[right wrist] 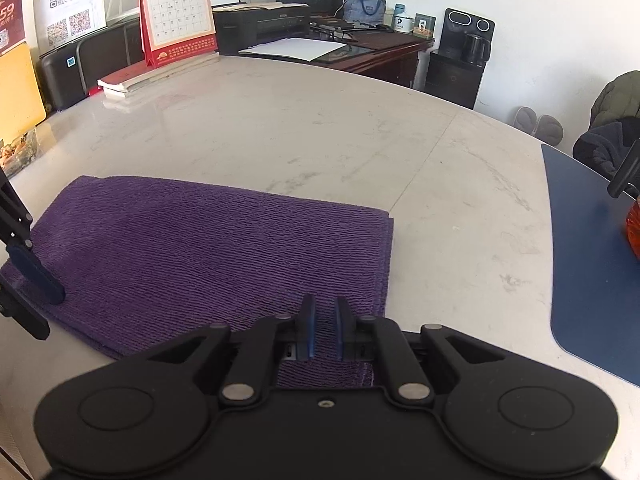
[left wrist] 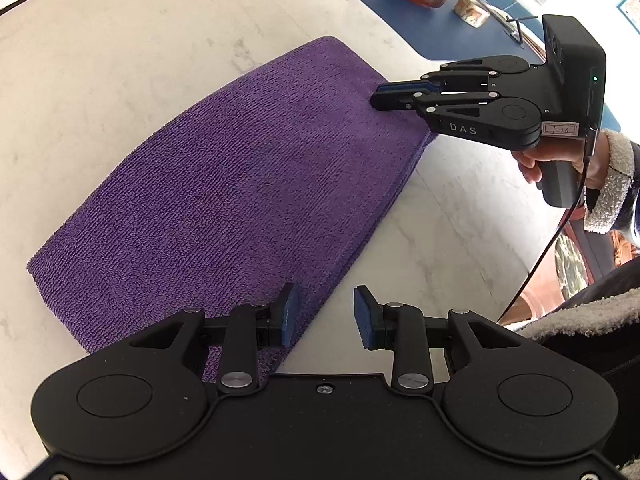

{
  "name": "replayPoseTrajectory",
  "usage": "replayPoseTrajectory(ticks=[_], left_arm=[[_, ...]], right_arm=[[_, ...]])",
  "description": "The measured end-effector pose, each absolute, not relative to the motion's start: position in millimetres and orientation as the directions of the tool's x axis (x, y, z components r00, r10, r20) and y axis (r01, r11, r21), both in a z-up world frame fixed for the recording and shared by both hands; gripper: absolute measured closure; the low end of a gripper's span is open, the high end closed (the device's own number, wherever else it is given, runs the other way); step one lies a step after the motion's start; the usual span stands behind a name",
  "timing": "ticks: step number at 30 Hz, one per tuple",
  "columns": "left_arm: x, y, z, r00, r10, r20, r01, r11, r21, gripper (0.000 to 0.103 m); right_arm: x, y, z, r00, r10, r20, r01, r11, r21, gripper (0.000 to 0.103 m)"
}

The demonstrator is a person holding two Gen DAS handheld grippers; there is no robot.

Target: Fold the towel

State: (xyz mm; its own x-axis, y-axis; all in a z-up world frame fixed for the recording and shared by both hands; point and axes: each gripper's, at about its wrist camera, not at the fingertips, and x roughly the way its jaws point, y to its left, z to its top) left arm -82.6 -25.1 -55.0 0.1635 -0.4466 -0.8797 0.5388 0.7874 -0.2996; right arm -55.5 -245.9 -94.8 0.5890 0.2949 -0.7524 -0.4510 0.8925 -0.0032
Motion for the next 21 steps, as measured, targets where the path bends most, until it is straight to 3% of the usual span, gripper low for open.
replayPoseTrajectory(ticks=[4, 11, 21], left_arm=[[-71.0, -18.7, -37.9, 0.232, -0.453, -0.861, 0.506, 0.812, -0.291, 0.073], [-26.2, -9.7, -49.8, 0.364, -0.3, -0.882, 0.388, 0.91, -0.15, 0.073], [-16.3, 6.3, -59.9, 0.389, -0.309, -0.868, 0.332, 0.926, -0.181, 0.074]], right_arm=[[-53.7, -236.4, -75.6, 0.613, 0.366, -0.7, -0.467, 0.883, 0.052, 0.096], [-28.8, -185.6, -88.7, 0.553, 0.47, -0.688, -0.597, 0.799, 0.066, 0.095], [3.5, -226.8, -104.4, 0.61, 0.366, -0.702, -0.485, 0.874, 0.034, 0.095]])
